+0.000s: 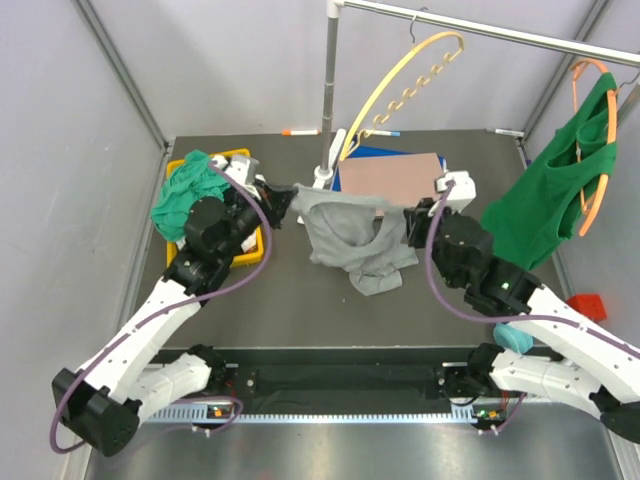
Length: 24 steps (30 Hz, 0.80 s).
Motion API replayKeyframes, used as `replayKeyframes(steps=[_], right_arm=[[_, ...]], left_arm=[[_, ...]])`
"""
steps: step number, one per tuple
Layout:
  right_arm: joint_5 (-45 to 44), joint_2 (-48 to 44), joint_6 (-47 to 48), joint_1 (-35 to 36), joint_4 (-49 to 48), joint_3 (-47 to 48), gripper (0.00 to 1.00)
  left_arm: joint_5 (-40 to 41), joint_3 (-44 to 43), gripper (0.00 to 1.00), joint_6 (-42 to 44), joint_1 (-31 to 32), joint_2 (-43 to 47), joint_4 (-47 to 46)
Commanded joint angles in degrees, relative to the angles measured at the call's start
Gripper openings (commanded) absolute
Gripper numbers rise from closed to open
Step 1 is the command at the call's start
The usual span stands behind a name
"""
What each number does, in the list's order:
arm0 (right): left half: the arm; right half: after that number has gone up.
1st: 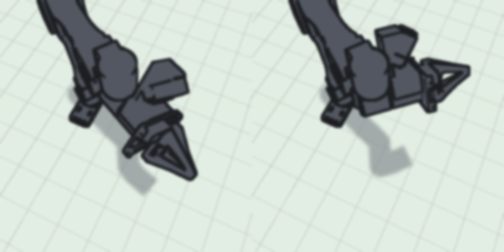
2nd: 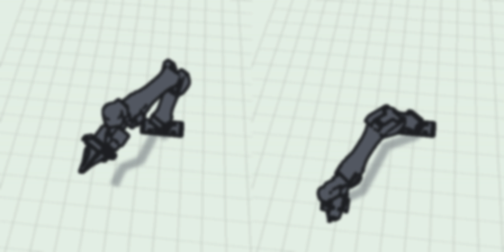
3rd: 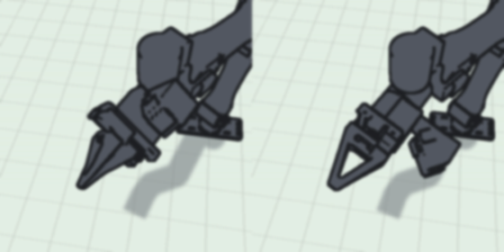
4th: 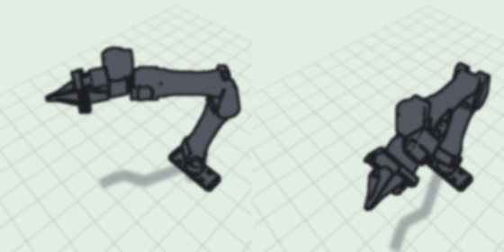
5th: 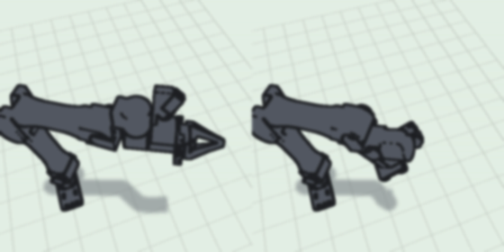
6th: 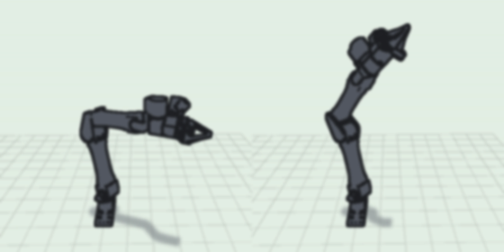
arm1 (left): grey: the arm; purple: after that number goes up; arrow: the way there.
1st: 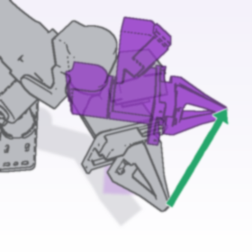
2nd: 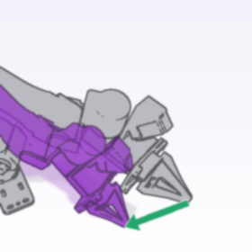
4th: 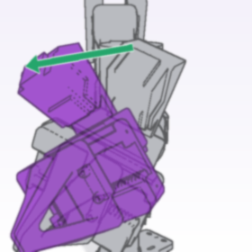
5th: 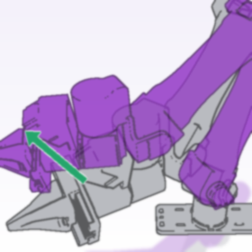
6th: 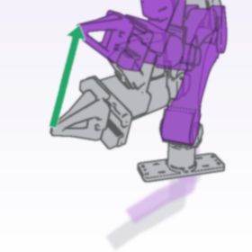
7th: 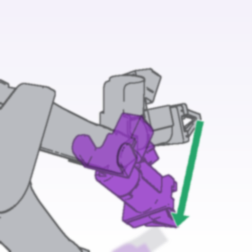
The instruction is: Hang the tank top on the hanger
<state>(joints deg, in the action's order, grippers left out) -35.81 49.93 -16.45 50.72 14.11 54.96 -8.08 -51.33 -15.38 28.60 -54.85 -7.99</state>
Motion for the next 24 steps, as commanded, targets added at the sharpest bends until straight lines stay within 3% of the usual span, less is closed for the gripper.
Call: replayKeyframes(steps=[1,4,8,13,16,24], right_arm=[[-1.54,0.26,-2.88,-0.62,4.09,-4.68,0.26],[-0.31,-1.15,-3.50,-0.71,4.35,-6.62,0.61],[1.18,-2.64,-2.80,-0.71,4.35,-5.40,0.80],[2.85,-2.21,-1.22,-0.62,0.58,0.83,0.86],[1.98,-0.19,-0.61,-0.71,-3.11,6.10,0.87],[2.41,12.63,3.96,-0.71,-8.22,24.48,0.87]], left_arm=[[-2.91,6.32,0.00,-3.33,-0.39,-3.14,-2.29],[-5.45,9.57,0.00,-4.13,-0.30,-5.61,-2.56],[-10.10,11.16,0.00,-5.10,-0.30,-7.90,-1.94],[-9.15,13.44,0.00,-3.70,-0.30,-9.48,-0.27],[-7.92,17.82,0.00,-4.57,-0.30,-9.66,-5.53],[-9.77,21.80,0.00,-7.12,-0.21,-12.21,-10.64]])
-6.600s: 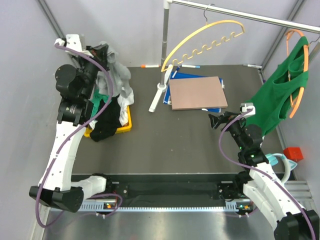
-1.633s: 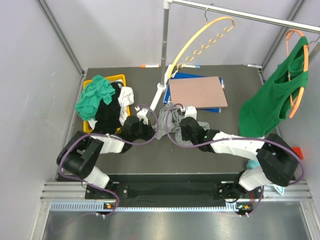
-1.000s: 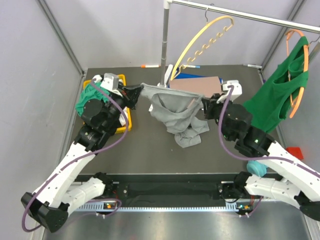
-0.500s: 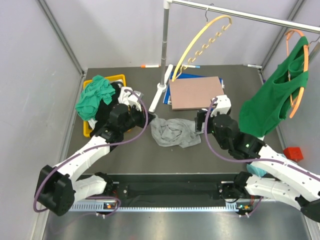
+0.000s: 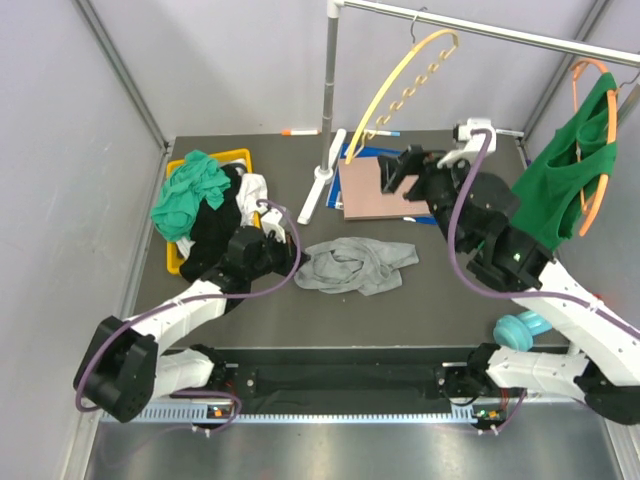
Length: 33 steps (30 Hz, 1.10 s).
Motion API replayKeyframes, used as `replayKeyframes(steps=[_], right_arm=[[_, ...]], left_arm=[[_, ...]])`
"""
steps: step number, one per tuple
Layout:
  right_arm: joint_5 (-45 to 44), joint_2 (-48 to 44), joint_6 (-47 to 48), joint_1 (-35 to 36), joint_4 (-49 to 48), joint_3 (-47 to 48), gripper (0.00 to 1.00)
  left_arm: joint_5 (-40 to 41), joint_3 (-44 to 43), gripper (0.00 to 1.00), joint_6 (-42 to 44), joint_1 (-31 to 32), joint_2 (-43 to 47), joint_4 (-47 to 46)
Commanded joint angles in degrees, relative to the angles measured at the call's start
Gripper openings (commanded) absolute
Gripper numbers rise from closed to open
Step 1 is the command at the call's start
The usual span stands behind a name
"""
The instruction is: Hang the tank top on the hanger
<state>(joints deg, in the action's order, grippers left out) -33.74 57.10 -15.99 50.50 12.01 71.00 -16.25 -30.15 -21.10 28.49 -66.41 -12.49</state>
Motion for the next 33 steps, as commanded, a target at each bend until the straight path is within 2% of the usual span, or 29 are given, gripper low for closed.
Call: replayKeyframes(steps=[1,9,14,23,27,30,33], right_arm=[[0.25,6.78,4.46,-0.49,-6.73,12.02,0.87],[-7.04,21.81,8.34,-0.93,-5.95,26.46,0.87],[-12.31,29.89,8.43,-2.60,-1.47,34.54,0.87],[-10.93,35.97,5.44,-8.74,6.00,41.41,0.85],[-9.51,36.68,4.74,-10.77,7.85,41.76,0.77],[-9.42,35.89,5.00,-11.04,8.82,40.62,0.65],[-9.59,33.78,5.26,-11.04,8.82,38.43,0.60]], left_arm=[[-1.50,0.53,0.00,-1.22,-0.10,-0.74,-5.62],[-0.01,0.27,0.00,-0.25,-0.10,0.67,-3.94],[-0.01,0.44,0.00,-0.17,-0.10,1.81,-3.51],[0.96,0.53,0.00,0.27,-0.10,3.74,-2.71],[1.22,0.62,0.00,0.18,-0.19,4.01,-2.71],[1.40,0.71,0.00,0.27,-0.19,3.92,-2.71],[1.66,0.62,0.00,0.36,-0.10,3.84,-2.63]])
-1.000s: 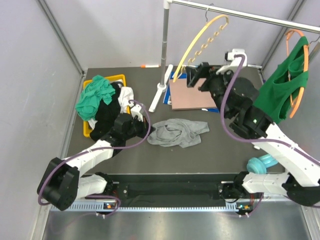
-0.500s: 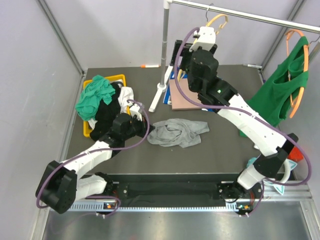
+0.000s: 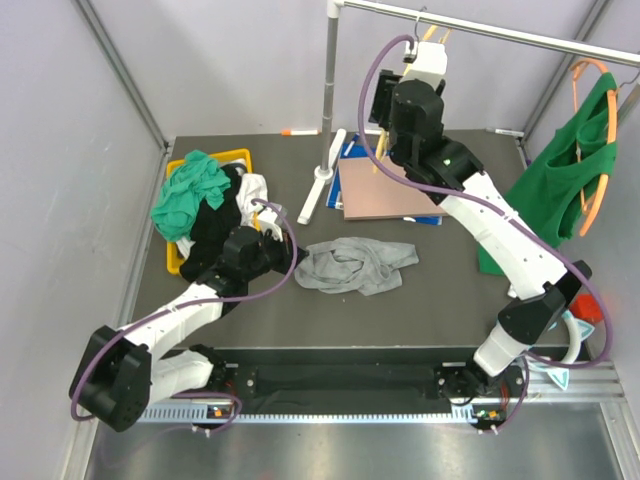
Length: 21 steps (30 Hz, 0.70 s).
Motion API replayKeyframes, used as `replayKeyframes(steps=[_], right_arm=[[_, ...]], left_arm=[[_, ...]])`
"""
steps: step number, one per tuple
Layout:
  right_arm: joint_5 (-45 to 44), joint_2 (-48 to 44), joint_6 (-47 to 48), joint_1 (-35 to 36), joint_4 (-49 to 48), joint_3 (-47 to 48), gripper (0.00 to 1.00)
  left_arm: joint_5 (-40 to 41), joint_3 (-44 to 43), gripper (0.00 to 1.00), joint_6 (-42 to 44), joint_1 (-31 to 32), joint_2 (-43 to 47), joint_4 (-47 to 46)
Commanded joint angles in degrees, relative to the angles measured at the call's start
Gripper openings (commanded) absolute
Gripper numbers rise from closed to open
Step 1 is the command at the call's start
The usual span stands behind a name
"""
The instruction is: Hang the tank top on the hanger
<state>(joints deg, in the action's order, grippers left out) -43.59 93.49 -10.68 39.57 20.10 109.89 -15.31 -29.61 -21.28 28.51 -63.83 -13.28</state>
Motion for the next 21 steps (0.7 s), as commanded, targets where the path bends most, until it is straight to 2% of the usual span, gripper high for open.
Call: replayKeyframes(steps=[1,7,11,14,15,17,21], right_arm=[[0.18,-3.92,0.22,-0.11,0.82,-1.77,0.58],[-0.61,-8.41,1.89,-0.28,0.64,-6.35,0.46],[-0.18,-10.26,3.12,-0.28,0.91,-7.93,0.42],[1.14,-11.31,3.82,-0.46,0.47,-9.16,0.34],[1.40,-11.40,4.43,-0.46,0.56,-9.34,0.27],[2.19,-11.40,5.22,-0.46,0.56,-9.43,0.22],[3.43,-11.58,7.07,-0.64,-0.58,-9.43,0.00]], left_arm=[[0.72,0.07,0.00,0.62,-0.21,1.26,-1.84],[0.63,0.07,0.00,0.54,-0.12,1.08,-1.84],[0.37,0.07,0.00,0.45,-0.12,1.08,-1.84],[0.46,0.07,0.00,0.54,-0.12,1.08,-1.84],[0.54,0.07,0.00,0.54,-0.12,0.99,-1.84],[0.55,0.07,0.00,0.54,-0.21,1.08,-1.84],[0.55,-0.01,0.00,0.54,-0.12,0.99,-1.84]])
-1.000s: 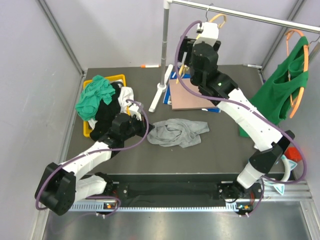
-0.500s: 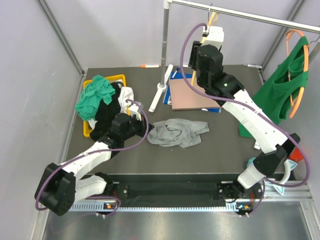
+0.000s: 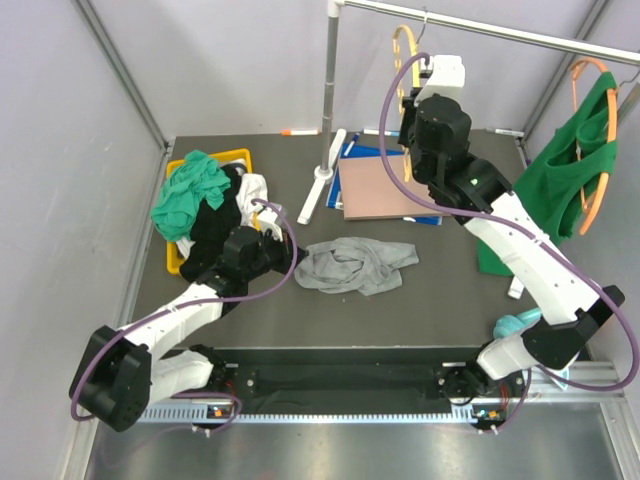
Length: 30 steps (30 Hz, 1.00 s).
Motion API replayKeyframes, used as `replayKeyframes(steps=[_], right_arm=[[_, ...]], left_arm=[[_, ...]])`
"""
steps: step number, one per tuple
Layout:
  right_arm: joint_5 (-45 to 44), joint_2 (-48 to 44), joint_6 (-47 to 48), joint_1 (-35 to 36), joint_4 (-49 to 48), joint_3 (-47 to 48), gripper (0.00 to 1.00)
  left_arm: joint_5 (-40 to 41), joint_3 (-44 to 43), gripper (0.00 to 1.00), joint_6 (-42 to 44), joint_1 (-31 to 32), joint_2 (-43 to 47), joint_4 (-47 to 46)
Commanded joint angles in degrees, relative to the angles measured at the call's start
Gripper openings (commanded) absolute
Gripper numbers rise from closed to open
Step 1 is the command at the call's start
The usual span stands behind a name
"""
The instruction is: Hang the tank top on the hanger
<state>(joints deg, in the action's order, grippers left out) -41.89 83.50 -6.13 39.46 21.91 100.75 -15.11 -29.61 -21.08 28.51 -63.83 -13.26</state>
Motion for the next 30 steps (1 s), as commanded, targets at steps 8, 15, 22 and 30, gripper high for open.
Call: replayKeyframes(steps=[8,15,22,30], right_arm=[[1.81,-2.99,8.49,-0.53,-7.14,0.32,0.00],[3.39,-4.49,12.10,-0.35,-8.90,1.73,0.00],[3.04,-5.63,14.39,0.35,-9.61,0.77,0.00],[2.69,-7.22,17.64,2.98,-11.72,-1.61,0.00]], left_arm=[[0.26,-0.01,0.00,0.43,-0.12,0.55,-1.86],[0.35,-0.01,0.00,0.43,-0.21,0.38,-1.86],[0.26,-0.10,0.00,0.43,-0.21,-0.24,-2.04],[0.61,-0.10,0.00,0.51,-0.12,-0.85,-2.21]])
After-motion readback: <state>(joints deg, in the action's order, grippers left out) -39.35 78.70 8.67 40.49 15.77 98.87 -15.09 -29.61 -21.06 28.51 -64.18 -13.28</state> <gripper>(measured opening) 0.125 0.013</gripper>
